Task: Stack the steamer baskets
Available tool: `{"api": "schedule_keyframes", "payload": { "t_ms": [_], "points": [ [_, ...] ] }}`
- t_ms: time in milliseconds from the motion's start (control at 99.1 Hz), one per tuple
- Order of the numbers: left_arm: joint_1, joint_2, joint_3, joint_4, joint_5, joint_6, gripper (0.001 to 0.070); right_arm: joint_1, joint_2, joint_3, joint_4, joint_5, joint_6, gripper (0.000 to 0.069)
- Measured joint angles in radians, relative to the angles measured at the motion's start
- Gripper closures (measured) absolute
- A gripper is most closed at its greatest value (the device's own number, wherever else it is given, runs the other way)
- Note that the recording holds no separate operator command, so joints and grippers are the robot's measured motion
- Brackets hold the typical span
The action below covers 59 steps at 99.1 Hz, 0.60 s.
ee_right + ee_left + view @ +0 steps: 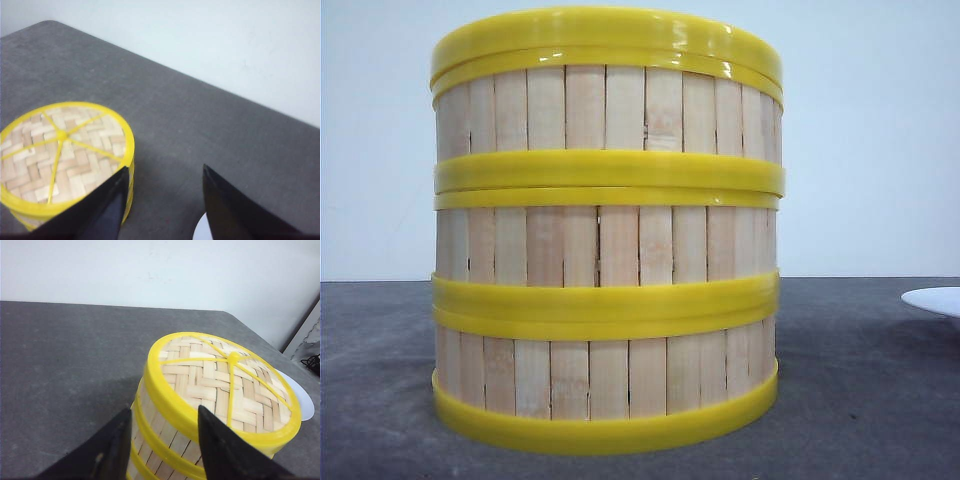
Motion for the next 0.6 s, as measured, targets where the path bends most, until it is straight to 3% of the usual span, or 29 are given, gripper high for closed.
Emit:
{"api": "schedule_keyframes", "payload": {
  "t_ms": [242,474,525,596],
  "points": [
    [0.000,0.000,0.000,-0.001,0.000,0.000,0.0468,0.000,-0.172,-0.319,0.092,0.000,0.090,0.0408],
    [0.000,0.000,0.000,-0.012,0.000,0.000,0.0490,0.000,-0.200,-0.366,0.127,0.000,0.130,0.0412],
    [0.000,0.000,0.000,-0.023,0.000,0.000,0.0563,0.000,-0.201,-0.366,0.129,0.000,0.131,0.0454],
    [0.000,0.000,0.000,-0.039,-0.001,-0.003,0.0654,0.000,-0.201,-0.366,0.129,0.000,0.130,0.0589]
  ]
}}
